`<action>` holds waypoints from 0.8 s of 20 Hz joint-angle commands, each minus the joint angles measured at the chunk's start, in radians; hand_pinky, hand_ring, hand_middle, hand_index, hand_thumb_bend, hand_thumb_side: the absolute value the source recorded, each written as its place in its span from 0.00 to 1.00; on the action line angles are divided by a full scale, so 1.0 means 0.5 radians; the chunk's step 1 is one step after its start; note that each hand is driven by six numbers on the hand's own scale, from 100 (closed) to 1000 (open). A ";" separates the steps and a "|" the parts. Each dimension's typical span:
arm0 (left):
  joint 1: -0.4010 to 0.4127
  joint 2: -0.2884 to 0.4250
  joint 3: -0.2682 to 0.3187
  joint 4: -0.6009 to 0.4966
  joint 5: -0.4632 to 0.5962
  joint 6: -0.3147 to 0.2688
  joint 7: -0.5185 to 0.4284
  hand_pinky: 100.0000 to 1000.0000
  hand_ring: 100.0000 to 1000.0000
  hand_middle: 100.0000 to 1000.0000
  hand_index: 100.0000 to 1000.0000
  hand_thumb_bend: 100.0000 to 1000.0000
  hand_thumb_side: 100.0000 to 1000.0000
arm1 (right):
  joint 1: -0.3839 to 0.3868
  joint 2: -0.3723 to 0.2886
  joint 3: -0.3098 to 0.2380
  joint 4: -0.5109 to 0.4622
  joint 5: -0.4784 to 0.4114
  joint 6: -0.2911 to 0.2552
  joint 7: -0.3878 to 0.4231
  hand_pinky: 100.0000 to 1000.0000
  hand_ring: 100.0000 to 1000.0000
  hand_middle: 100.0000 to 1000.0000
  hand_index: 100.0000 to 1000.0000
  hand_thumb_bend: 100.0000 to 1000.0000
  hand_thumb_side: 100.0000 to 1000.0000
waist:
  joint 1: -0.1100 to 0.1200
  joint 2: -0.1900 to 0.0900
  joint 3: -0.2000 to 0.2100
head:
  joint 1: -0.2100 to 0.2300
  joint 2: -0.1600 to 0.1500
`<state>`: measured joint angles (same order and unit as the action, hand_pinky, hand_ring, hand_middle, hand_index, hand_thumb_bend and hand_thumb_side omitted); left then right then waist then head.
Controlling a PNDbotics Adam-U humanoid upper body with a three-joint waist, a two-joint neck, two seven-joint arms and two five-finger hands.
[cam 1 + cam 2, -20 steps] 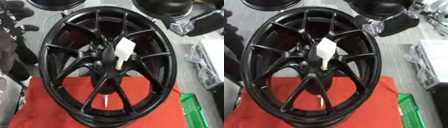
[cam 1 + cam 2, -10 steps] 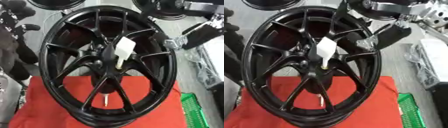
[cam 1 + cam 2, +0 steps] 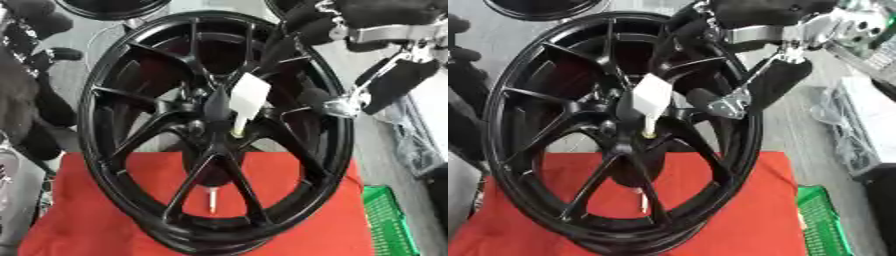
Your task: Pull the pin out of the wheel hub.
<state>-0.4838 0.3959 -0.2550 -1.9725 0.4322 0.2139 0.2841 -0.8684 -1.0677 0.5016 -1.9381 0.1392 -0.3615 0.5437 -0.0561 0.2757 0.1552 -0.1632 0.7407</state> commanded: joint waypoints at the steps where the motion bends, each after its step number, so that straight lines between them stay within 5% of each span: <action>1: -0.016 0.029 0.016 -0.022 0.003 -0.001 -0.004 0.57 0.76 0.56 0.64 0.00 0.67 | -0.078 0.033 -0.048 0.044 0.010 -0.030 0.125 0.86 0.79 0.76 0.84 0.00 0.33 | 0.008 -0.047 -0.003 | 0.003 0.007; 16: -0.019 0.010 0.029 -0.021 0.011 -0.010 0.004 0.57 0.76 0.56 0.65 0.00 0.67 | -0.212 0.258 -0.038 0.288 -0.062 -0.047 0.541 0.84 0.76 0.74 0.84 0.00 0.31 | 0.013 -0.046 0.010 | -0.013 0.026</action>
<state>-0.4833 0.3952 -0.2517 -1.9724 0.4363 0.2131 0.2850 -0.9535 -0.9292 0.4927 -1.8009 0.1159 -0.3762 0.7938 -0.0525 0.2757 0.1600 -0.1687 0.7502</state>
